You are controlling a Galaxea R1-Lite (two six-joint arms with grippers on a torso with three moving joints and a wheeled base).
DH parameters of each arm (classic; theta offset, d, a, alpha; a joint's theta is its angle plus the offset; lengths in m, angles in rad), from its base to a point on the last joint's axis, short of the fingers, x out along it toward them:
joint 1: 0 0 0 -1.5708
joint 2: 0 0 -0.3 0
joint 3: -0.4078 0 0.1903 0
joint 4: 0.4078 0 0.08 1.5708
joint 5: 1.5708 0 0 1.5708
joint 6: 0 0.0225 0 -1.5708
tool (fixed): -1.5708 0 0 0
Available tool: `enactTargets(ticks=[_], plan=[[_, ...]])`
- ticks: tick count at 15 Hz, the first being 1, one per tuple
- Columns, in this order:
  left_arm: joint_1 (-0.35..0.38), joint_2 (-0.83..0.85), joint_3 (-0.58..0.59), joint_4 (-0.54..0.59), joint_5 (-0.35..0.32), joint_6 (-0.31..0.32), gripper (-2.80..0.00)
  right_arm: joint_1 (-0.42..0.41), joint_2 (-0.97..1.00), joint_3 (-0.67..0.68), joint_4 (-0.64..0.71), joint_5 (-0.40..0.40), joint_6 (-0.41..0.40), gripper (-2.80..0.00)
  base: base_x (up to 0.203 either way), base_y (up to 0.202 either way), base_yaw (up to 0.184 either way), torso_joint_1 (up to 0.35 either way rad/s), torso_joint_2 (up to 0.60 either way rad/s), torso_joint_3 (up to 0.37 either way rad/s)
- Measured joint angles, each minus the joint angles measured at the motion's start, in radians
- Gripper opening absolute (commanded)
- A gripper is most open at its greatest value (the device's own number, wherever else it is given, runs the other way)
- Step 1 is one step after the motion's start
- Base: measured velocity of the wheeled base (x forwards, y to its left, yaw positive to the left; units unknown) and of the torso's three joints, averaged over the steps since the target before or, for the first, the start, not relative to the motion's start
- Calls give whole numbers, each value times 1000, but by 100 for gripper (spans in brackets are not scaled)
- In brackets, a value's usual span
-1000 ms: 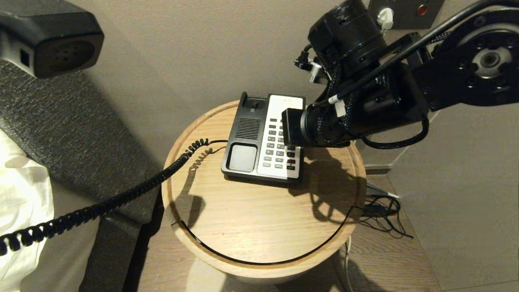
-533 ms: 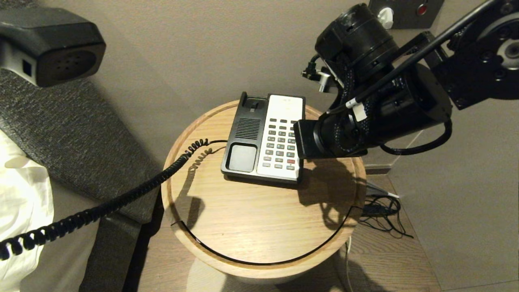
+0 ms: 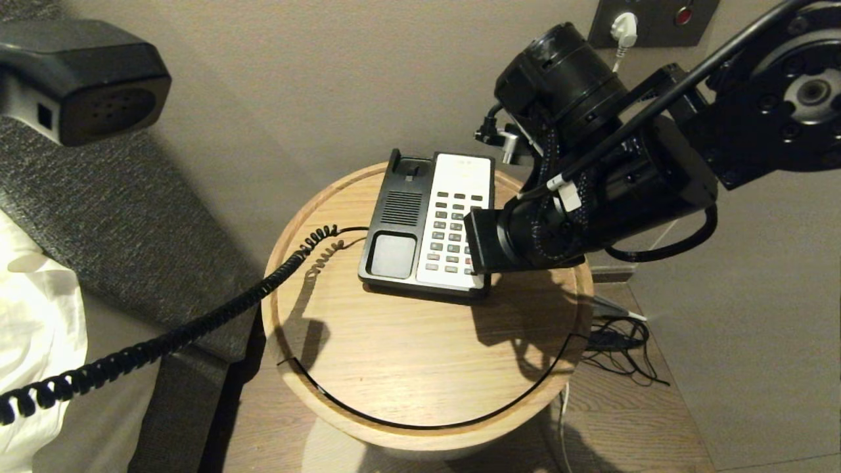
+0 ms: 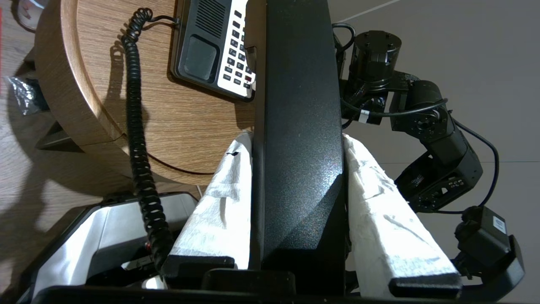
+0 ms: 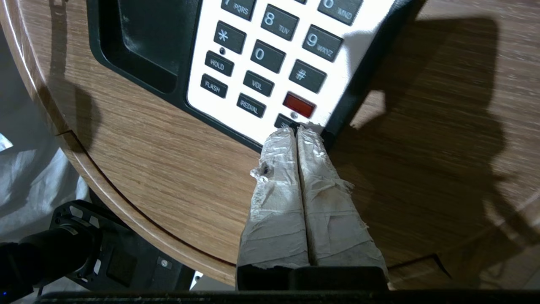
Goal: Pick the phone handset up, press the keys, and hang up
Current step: Dial the number
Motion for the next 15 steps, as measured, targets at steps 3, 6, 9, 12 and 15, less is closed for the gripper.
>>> enactTargets(ticks=[3,6,9,12,15], plan=[[0,-1,1,0,1,0,-280,5,15,-6,-6,0,0,-280,0,0,0,0,0,0],[0,-1,0,-1,1,0,-280,5,24,-7,-8,-2,-1,-280,0,0,0,0,0,0],[-1,-1,-1,-3,1,0,-280,4,31,-6,-10,-9,-2,-280,0,0,0,0,0,0],[0,-4,-1,-6,1,-1,-280,4,35,-3,-12,-9,-6,-280,0,0,0,0,0,0],[0,-4,1,-6,-1,0,-280,4,33,3,-11,-9,-6,-280,0,0,0,0,0,0]])
